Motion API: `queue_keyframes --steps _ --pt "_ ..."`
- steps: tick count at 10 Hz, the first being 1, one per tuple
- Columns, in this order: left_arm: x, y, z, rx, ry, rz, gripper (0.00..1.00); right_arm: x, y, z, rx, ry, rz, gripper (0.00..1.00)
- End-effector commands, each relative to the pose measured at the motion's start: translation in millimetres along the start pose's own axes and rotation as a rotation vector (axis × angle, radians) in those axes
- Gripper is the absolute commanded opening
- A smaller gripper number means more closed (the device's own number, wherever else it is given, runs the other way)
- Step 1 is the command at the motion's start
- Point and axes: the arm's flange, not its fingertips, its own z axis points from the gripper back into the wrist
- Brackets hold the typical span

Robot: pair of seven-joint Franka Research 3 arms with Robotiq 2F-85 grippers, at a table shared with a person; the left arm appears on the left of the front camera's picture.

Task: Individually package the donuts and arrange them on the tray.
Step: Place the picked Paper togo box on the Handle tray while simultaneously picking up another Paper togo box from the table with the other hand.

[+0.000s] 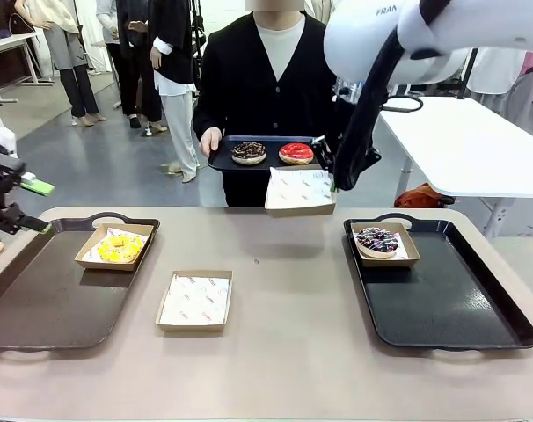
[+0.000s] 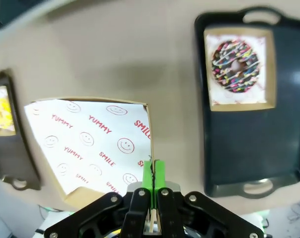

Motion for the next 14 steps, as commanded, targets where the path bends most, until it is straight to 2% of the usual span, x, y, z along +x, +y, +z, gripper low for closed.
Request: queue_keyframes --steps 1,5,7,9,12,14 --pt "-7.6 -9.9 10.5 -0.104 -0.03 -0.006 1.0 19.8 14.7 6.3 -0.034 0.013 -0.016 0.0" --pt "-17.6 -4.1 39.1 -0.203 -0.048 0.034 1.0 51.1 18.8 4.5 -0.07 0.054 0.016 0.0" --pt "-6.8 0.7 38.1 -0.156 0.006 0.115 1.0 62.5 20.1 -3.2 -0.096 0.066 0.015 0.0" --pt "-0.8 22.8 44.6 -0.15 0.0 0.205 1.0 70.6 18.1 -13.0 -0.097 0.073 0.011 0.0" --pt "-5.4 30.0 46.8 -0.131 -0.031 0.249 1.0 66.7 13.2 -18.3 -0.075 0.076 0.012 0.0" --pt "-3.5 33.0 40.5 -0.157 -0.016 0.216 1.0 66.7 13.2 -18.3 -0.075 0.076 0.012 0.0"
